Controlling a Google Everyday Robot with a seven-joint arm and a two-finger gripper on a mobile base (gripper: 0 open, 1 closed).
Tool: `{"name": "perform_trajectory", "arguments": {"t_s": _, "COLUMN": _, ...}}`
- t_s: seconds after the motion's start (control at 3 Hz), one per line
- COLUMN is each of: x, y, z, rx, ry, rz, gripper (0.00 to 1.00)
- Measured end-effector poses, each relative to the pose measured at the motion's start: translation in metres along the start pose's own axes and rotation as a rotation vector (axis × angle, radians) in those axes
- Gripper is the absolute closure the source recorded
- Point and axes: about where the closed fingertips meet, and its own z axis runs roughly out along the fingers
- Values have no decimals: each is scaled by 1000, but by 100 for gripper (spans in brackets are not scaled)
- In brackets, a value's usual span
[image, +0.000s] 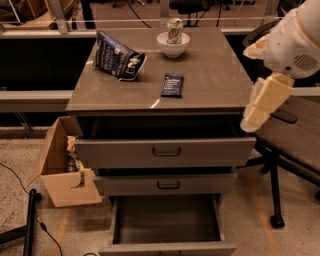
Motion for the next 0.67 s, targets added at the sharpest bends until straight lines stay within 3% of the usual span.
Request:
{"name": "perform_trajectory", "arguments": {"t_s": 0.33, "x": -43, "y": -42, "z": 37, "rx": 6, "ry": -171, "rz": -3, "gripper": 0}}
{"name": "perform_trajectory", "arguments": {"t_s": 0.67, "x": -74, "y": -89, "z": 85, "rx": 22, "ry": -313, "rz": 70, "gripper": 0}}
